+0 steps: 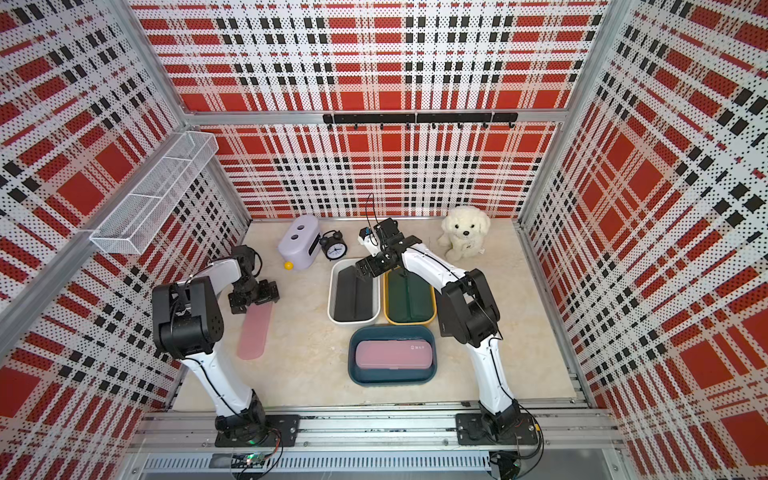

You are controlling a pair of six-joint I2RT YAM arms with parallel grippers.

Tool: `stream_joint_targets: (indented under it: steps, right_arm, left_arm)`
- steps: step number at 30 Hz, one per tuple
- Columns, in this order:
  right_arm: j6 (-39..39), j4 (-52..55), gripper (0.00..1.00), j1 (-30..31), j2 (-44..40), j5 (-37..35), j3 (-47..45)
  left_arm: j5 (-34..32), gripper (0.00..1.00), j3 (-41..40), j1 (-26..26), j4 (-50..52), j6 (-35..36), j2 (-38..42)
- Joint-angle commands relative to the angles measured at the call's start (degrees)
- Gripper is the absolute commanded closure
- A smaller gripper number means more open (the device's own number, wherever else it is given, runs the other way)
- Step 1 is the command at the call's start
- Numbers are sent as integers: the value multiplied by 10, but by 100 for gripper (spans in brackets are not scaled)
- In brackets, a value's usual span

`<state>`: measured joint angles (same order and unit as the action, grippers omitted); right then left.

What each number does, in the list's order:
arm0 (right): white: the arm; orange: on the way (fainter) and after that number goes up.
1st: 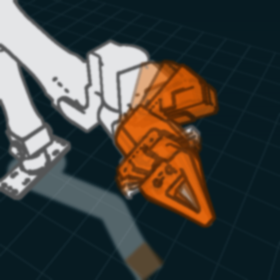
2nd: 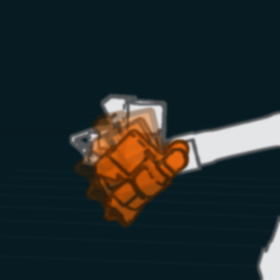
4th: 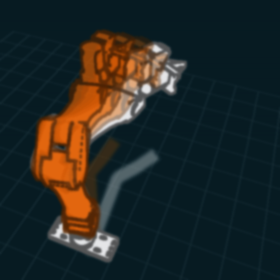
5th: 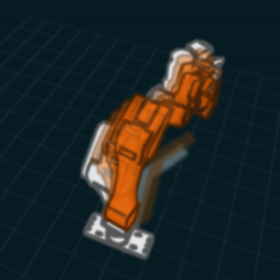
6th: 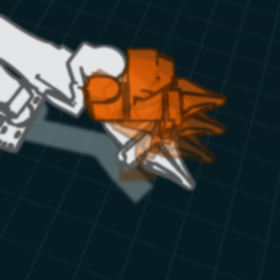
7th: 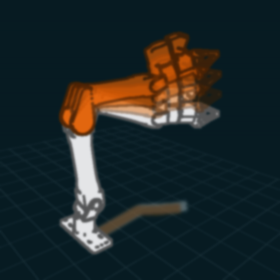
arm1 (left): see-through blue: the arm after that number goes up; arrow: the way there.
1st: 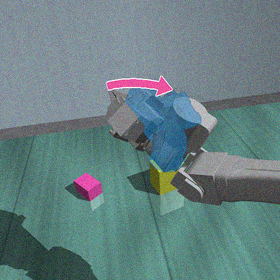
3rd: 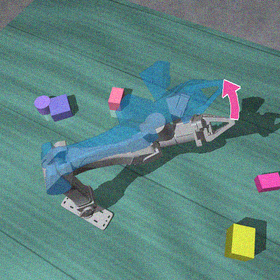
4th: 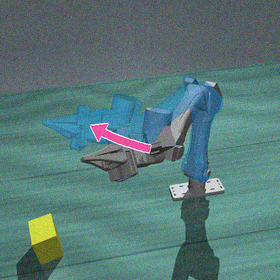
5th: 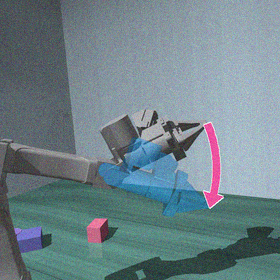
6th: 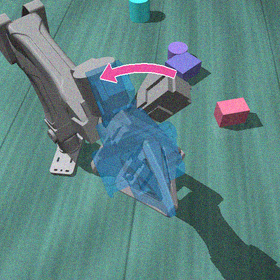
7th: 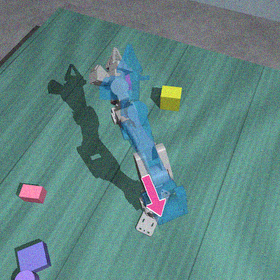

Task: Place the pencil cases by color into the storage box
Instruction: Pick up the pencil case from the center of the board.

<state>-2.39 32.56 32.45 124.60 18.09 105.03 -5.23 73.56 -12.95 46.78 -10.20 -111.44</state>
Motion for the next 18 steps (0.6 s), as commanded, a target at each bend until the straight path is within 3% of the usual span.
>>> stream_joint_targets:
  steps: [1,3,8,11,18]
  right_arm:
    - [-5,-13,0,-2,-27,-1,-6]
    - [-7,-13,0,-2,-27,-1,-6]
    - [-8,-13,0,-2,-24,-3,-4]
    - [-8,-13,0,-2,-22,-4,-2]
    - [-4,-9,0,-5,-21,-5,-1]
  left_arm:
    - [-52,2,-40,6,41,10,-73]
    - [-53,7,-39,6,42,11,-78]
    - [-54,31,-30,7,41,12,-85]
    - [-54,36,-24,9,43,11,-88]
    - [-51,39,13,22,44,0,-82]
